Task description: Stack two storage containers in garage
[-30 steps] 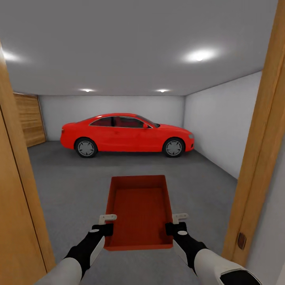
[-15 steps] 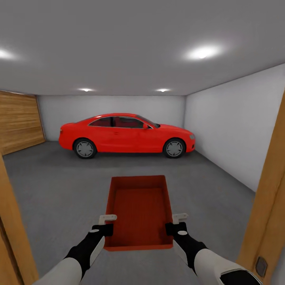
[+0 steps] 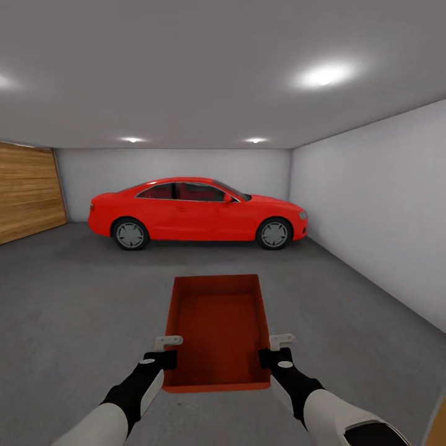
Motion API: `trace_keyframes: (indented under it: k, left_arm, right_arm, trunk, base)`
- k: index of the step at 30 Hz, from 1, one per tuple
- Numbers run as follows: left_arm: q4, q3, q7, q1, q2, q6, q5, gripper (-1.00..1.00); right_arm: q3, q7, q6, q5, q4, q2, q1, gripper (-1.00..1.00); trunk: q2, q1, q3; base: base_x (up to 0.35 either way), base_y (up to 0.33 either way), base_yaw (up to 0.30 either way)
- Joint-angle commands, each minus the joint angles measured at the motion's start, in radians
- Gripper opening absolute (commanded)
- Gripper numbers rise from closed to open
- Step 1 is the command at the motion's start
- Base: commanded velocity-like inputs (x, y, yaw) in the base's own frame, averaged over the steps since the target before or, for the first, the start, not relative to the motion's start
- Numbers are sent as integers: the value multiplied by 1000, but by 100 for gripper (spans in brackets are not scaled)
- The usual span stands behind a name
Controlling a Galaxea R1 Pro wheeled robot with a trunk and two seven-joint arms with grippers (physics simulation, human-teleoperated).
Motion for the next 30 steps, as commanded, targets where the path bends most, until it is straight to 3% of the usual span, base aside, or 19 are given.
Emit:
trace_keyframes:
  k: [1, 30]
  left_arm:
    - [0, 44, 29, 0, 2, 7, 0, -100]
    - [2, 44, 29, 0, 2, 7, 0, -100]
  right_arm:
    - [-36, -20, -21, 15, -3, -7, -1, -100]
    - [-36, -20, -23, 15, -3, -7, -1, -100]
  trunk:
    - [-1, 1, 0]
    - [-1, 1, 0]
  base:
    - [322, 0, 0]
    - [323, 0, 0]
